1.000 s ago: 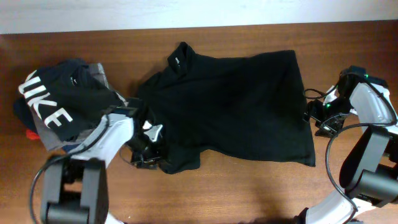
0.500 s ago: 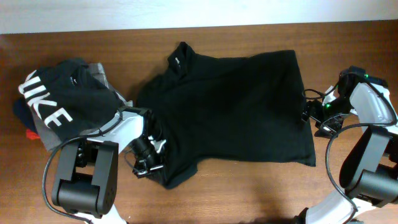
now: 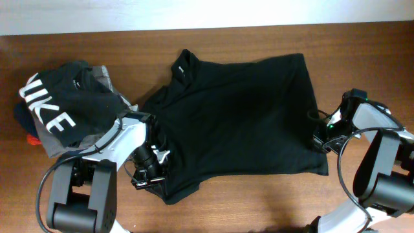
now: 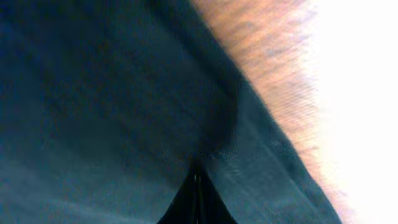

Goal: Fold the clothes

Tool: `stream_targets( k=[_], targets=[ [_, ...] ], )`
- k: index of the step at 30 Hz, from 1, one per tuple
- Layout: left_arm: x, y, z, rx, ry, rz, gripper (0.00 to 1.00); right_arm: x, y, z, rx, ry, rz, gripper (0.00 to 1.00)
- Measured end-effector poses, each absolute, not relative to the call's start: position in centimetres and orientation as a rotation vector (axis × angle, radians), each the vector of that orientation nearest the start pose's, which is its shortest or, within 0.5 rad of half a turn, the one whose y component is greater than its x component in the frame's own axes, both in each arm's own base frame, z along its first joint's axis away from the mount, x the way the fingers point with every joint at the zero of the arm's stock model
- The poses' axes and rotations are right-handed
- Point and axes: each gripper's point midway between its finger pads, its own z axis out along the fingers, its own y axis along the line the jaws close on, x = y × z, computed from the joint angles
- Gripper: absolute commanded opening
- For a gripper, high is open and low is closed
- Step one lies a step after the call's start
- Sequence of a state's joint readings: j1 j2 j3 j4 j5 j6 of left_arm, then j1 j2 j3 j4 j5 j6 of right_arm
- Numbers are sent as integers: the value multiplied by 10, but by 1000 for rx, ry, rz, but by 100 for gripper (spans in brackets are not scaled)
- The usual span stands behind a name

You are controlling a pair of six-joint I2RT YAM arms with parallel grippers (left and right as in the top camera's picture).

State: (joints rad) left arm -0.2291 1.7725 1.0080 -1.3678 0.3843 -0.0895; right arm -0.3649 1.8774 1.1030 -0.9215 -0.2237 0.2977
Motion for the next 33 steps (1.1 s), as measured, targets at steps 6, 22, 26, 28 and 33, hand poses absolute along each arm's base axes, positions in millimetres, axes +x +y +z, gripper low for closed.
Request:
stream_targets(
  k=[6, 22, 26, 28, 33],
  targets=[
    [148, -101, 48, -40, -2510, 368, 9, 254, -95, -3, 1300, 3054, 77, 4],
    [136, -100, 57, -52, -2453, 358, 20, 198, -151, 9, 1676, 2951, -92, 17],
    [138, -101, 60, -56, -2460, 359, 26, 219, -161, 41, 1610, 2850, -73, 34],
    [145, -102, 66, -62, -2479, 365, 28, 237, -167, 66, 1538, 2769, -33, 40],
    [196, -111, 95, -128, -2661, 401, 41, 288, -164, 122, 1239, 2614, 140, 45]
  ],
)
